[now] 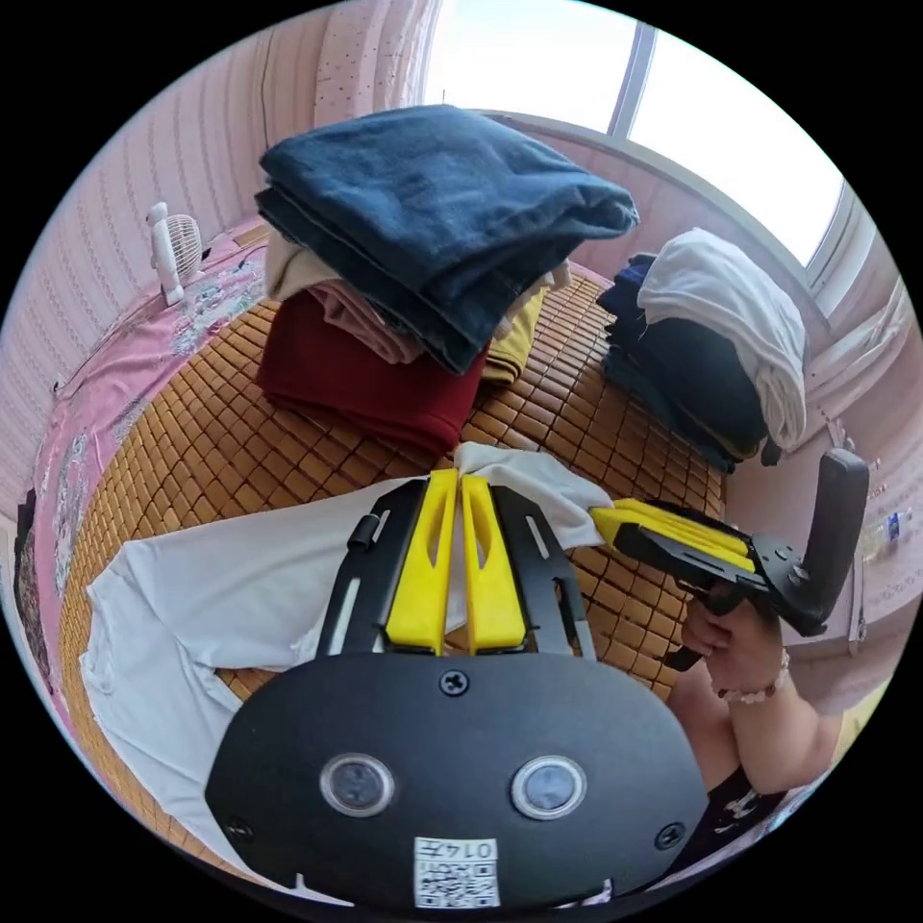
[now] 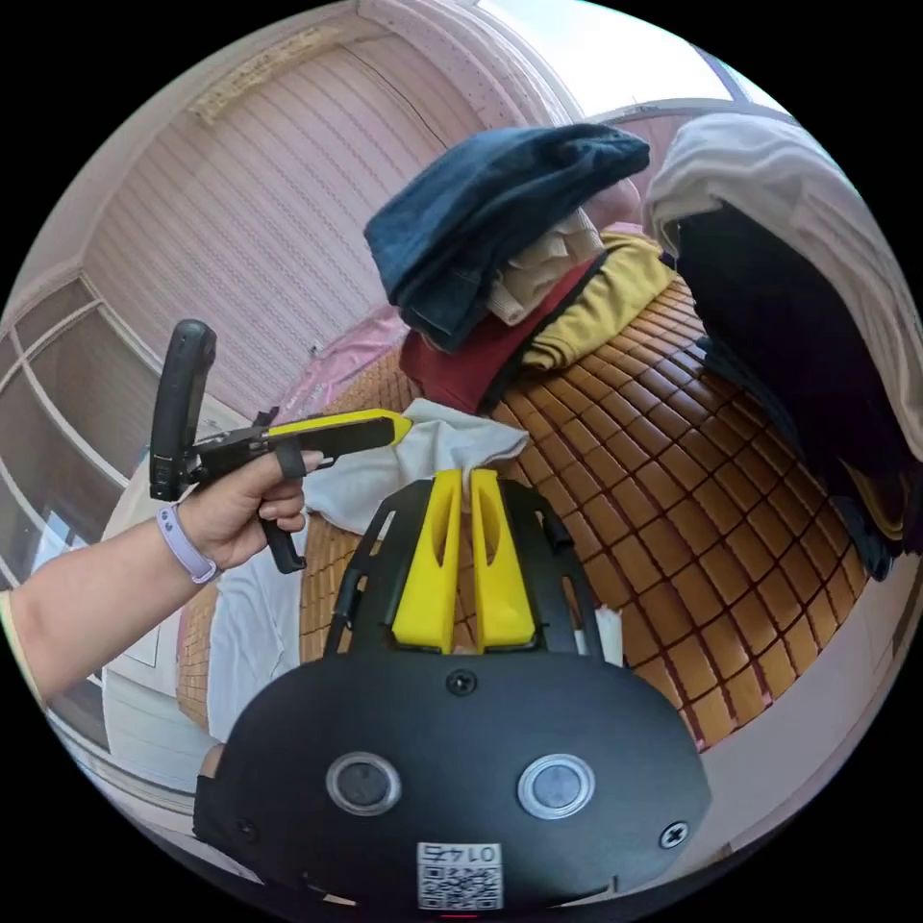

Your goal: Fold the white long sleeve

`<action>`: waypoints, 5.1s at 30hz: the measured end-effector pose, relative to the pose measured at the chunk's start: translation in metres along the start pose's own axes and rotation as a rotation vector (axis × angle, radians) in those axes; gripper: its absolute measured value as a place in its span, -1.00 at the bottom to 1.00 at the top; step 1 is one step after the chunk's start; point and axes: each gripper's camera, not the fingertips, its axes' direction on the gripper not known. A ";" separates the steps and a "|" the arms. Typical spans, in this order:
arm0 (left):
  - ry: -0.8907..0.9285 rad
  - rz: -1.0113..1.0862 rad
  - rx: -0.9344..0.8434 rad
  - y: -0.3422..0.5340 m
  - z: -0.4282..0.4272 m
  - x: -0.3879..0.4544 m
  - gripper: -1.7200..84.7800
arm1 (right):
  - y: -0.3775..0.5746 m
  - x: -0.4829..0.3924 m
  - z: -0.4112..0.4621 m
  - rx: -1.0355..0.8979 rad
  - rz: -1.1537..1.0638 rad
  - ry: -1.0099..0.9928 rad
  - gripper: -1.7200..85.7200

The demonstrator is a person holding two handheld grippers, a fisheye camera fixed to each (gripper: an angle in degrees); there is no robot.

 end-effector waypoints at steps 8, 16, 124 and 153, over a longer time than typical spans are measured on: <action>-0.069 -0.097 0.384 0.200 -0.203 -0.102 -0.97 | -0.013 -0.153 -0.075 0.287 -0.391 -0.451 -0.93; -0.226 -0.564 0.494 0.578 -0.301 -0.188 -0.76 | 0.075 -0.369 -0.007 -0.239 -0.948 -0.878 -0.79; -0.080 -0.449 -0.140 0.887 -0.114 -0.207 -0.98 | 0.100 -0.616 0.135 -0.754 -1.292 -0.116 -0.85; -0.087 -0.301 -0.005 0.753 -0.096 -0.038 -0.98 | 0.101 -0.949 0.311 -0.896 -1.700 0.319 -0.97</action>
